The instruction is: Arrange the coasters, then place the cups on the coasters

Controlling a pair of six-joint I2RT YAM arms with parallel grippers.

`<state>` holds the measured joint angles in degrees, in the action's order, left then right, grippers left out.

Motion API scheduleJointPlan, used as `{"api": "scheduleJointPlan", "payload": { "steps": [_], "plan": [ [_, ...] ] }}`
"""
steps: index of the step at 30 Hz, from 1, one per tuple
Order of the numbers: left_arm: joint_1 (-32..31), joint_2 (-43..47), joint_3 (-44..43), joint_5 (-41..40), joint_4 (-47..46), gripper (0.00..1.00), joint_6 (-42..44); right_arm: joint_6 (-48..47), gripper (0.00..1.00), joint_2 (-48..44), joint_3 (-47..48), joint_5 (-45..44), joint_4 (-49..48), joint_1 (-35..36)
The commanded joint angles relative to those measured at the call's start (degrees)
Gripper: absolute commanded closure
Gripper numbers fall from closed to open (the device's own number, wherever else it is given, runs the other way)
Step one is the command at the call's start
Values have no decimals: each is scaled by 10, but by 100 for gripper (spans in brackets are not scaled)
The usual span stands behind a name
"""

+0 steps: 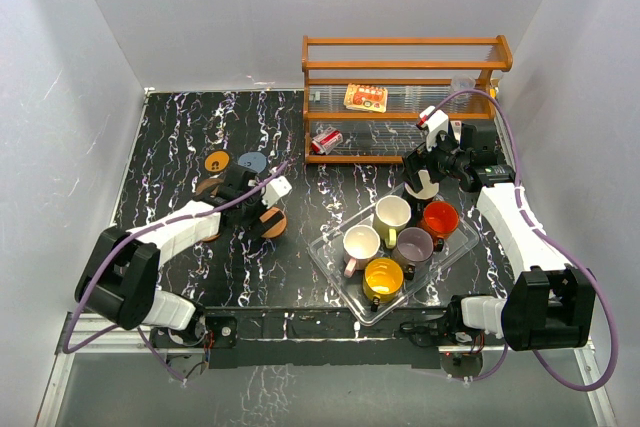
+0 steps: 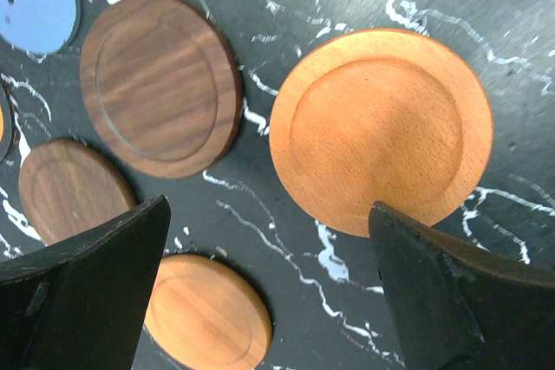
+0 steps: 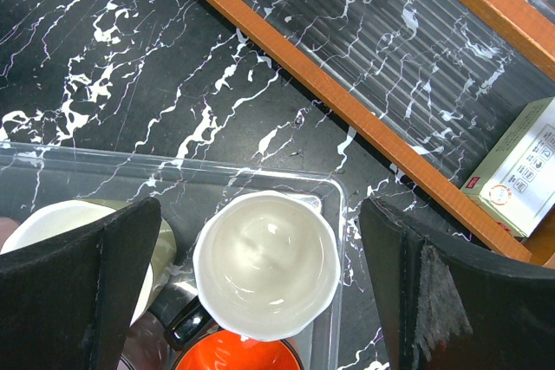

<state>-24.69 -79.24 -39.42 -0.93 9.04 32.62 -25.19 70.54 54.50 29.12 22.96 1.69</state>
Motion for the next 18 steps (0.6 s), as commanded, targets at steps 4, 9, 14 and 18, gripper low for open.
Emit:
{"api": "scheduleJointPlan", "payload": {
  "steps": [4, 9, 14, 18],
  "plan": [
    [45, 30, 28, -23, 57, 2, 23, 0, 2, -16, -1, 10, -14, -4],
    [77, 40, 31, -10, 66, 2, 33, 0, 2, -16, -1, 11, -13, -4],
    [93, 33, 27, -9, 66, 2, 39, 0, 2, -16, 0, 11, -14, -4],
    [96, 27, 22, -6, 69, 2, 41, 0, 2, -17, 0, 12, -14, -4]
  ]
}}
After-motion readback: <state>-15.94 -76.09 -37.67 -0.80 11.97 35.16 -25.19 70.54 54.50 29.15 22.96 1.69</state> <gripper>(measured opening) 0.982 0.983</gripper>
